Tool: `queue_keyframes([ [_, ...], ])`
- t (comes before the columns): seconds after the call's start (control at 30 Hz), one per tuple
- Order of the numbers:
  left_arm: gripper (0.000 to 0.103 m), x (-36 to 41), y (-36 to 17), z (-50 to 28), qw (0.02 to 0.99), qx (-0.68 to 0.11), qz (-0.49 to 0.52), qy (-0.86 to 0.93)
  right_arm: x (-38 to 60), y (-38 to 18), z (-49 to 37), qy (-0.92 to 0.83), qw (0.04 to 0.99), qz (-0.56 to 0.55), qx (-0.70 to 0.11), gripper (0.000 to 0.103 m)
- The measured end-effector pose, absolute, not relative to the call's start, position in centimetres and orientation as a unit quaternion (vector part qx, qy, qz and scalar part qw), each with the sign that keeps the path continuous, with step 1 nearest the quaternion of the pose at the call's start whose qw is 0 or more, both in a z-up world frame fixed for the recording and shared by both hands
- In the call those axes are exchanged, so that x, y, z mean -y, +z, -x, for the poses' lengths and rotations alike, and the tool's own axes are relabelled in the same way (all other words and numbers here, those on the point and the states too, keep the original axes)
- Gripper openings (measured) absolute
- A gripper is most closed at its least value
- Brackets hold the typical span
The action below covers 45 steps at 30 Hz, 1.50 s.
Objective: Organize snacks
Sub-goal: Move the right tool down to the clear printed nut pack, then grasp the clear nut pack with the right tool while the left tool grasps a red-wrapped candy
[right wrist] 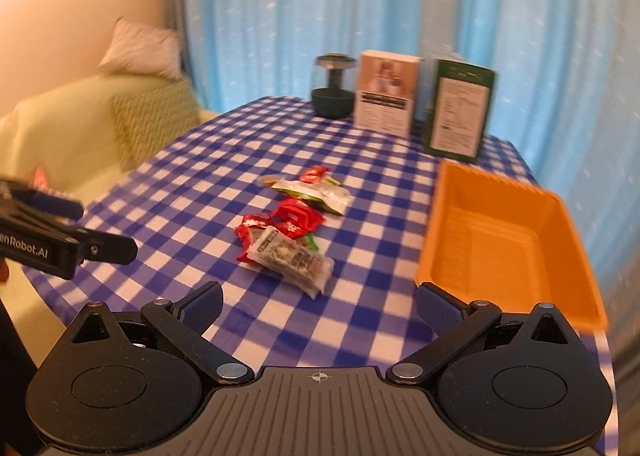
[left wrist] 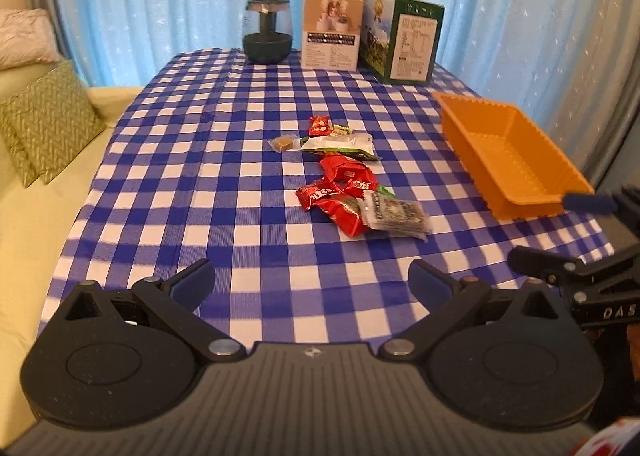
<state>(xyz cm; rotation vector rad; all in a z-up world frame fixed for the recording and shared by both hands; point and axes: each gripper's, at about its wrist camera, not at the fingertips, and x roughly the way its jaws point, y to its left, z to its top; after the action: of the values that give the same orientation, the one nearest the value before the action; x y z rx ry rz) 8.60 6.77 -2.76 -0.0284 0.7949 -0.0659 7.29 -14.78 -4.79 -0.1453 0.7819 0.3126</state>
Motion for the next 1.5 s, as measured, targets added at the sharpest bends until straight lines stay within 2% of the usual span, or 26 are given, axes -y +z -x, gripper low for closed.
queue_keyframes([
  [0.23,0.091,-7.9,-5.4,-12.9,0.912,-0.402,-0.008,-0.082,13.3,-8.8,-12.1,0.246,0.88,0.129,-0.386,0.102],
  [0.37,0.091,-8.2,-7.1,-15.0,0.904,-0.414,-0.022,-0.102,12.6,-11.3,-14.5,0.273,0.858,0.16,-0.404,0.087],
  [0.73,0.088,-9.1,-8.9,-17.5,0.9,-0.426,-0.025,-0.086,10.2,-15.8,-18.5,0.313,0.819,0.235,-0.419,0.071],
  [0.8,0.088,-9.2,-9.1,-17.5,0.899,-0.429,-0.024,-0.086,10.1,-16.3,-19.0,0.31,0.814,0.238,-0.429,0.061],
  [0.9,0.088,-9.3,-9.2,-17.5,0.898,-0.431,-0.021,-0.085,10.2,-15.9,-19.1,0.3,0.817,0.219,-0.442,0.054],
  [1.07,0.088,-9.6,-9.4,-17.3,0.897,-0.435,-0.01,-0.08,11.3,-14.8,-18.1,0.29,0.815,0.132,-0.483,0.053],
  [1.2,0.088,-9.8,-9.3,-17.2,0.897,-0.435,0.004,-0.077,12.7,-13.8,-17.5,0.294,0.823,0.07,-0.481,0.053],
  [1.43,0.088,-9.7,-9.2,-17.3,0.899,-0.432,0.01,-0.074,10.9,-15.5,-16.8,0.307,0.815,0.173,-0.46,0.054],
  [1.5,0.088,-9.5,-9.2,-17.3,0.898,-0.432,0.009,-0.076,11.0,-16.2,-16.9,0.307,0.813,0.172,-0.464,0.053],
])
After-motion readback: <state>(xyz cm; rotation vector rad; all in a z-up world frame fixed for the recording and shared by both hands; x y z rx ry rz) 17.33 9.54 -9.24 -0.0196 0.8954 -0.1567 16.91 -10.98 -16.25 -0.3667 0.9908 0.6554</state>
